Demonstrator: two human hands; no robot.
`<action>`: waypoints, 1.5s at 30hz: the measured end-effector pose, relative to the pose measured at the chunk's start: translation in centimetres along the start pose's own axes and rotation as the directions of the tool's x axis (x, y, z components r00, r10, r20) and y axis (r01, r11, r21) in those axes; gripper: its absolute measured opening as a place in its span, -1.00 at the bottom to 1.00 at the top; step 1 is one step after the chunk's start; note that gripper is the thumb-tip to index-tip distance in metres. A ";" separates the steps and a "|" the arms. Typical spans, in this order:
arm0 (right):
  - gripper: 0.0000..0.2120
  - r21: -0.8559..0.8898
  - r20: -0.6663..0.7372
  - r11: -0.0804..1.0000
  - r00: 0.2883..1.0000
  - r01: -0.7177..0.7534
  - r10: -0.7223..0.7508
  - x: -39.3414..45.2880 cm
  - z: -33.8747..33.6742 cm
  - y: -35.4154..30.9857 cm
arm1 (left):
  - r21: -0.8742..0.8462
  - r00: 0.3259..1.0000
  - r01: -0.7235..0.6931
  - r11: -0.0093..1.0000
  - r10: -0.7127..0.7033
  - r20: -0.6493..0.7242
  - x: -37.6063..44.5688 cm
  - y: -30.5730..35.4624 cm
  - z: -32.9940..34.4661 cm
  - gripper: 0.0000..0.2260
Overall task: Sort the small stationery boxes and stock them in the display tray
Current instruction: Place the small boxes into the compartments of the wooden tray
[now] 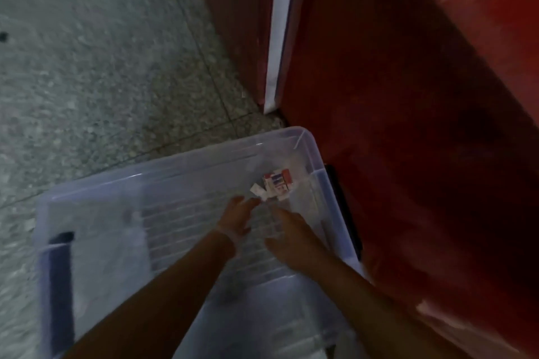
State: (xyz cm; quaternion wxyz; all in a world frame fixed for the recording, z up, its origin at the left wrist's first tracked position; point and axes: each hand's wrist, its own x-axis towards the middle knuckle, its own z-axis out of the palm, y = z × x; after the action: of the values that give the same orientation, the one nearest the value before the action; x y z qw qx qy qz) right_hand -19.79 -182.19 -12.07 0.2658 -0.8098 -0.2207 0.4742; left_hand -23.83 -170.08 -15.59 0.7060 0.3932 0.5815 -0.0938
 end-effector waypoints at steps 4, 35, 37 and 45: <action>-0.48 -0.141 -0.010 0.987 0.997 -0.071 0.070 0.6 1.5 2.2 | -0.039 0.990 -0.135 0.990 0.134 -0.032 4.8 -0.6 3.1 -0.73; -0.62 -0.121 0.179 0.988 0.977 -0.097 0.118 1.5 3.7 4.3 | -0.264 0.991 -0.132 0.955 0.136 0.000 9.5 -0.8 5.5 -0.95; -0.62 -0.094 0.180 0.989 0.975 -0.115 0.131 1.5 3.6 4.3 | -0.423 0.987 -0.025 0.906 0.091 0.135 8.8 -1.1 4.3 -0.89; -0.65 0.150 0.235 0.967 0.957 -0.208 0.170 -0.4 1.4 2.3 | -0.595 0.928 0.118 0.795 0.124 0.350 1.9 -0.3 -1.1 -0.38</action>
State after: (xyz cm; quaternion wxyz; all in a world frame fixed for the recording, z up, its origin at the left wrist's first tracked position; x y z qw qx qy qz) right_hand -20.95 -183.88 -13.87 0.2622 -0.7435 -0.1281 0.6017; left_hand -24.27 -168.97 -17.41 0.8914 0.1224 0.4356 0.0259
